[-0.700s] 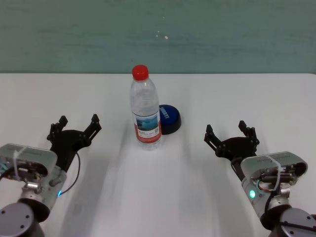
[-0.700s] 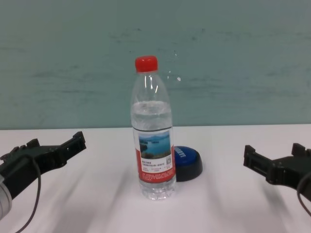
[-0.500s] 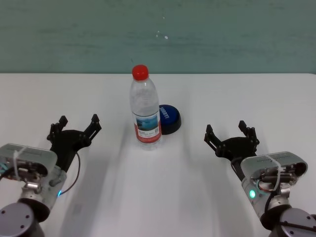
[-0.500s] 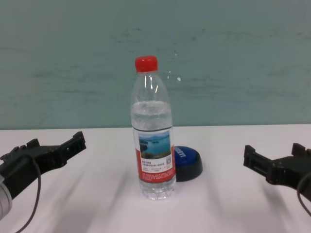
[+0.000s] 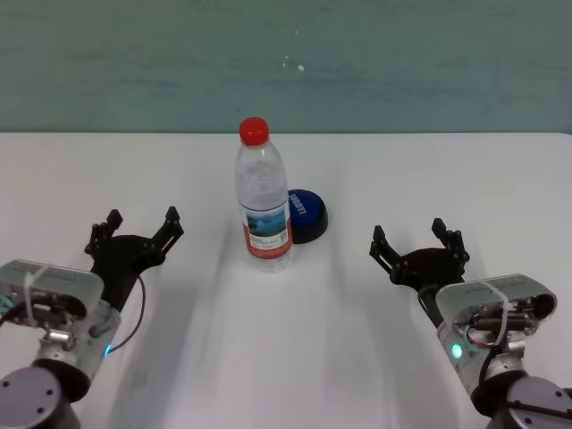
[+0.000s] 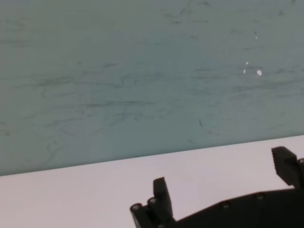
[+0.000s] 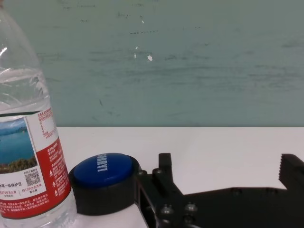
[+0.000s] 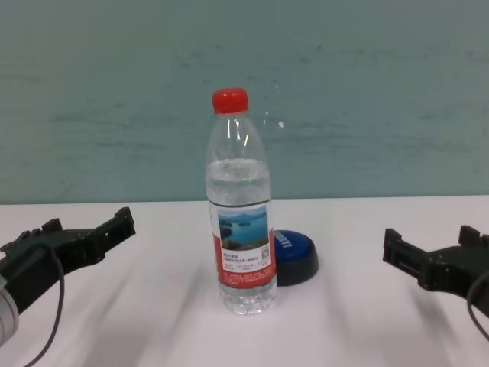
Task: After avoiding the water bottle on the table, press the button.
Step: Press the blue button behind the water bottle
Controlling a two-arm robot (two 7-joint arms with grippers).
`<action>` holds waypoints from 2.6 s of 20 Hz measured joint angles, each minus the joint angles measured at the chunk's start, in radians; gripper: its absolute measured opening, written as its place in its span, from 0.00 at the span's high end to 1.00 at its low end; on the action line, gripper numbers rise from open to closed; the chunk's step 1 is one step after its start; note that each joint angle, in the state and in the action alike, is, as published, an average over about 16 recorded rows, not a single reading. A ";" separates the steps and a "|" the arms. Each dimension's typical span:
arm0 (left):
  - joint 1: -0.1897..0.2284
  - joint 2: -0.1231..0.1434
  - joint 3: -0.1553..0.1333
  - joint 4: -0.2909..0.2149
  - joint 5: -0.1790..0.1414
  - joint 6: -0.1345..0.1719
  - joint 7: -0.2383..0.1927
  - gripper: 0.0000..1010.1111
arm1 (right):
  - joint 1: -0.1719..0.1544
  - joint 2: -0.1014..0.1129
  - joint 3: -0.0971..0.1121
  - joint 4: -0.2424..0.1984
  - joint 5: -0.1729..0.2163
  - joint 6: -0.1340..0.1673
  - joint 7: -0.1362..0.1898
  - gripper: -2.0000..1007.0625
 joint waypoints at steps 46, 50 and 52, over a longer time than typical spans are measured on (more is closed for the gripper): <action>0.156 0.000 0.000 -0.215 0.154 0.168 0.070 0.01 | 0.000 0.000 0.000 0.000 0.000 0.000 0.000 0.00; 0.187 -0.002 0.016 -0.250 0.183 0.179 0.059 0.01 | 0.000 0.000 0.000 0.000 0.000 0.000 0.000 0.00; 0.199 -0.003 0.024 -0.263 0.195 0.182 0.049 0.01 | 0.000 0.000 0.000 0.000 0.000 0.000 0.000 0.00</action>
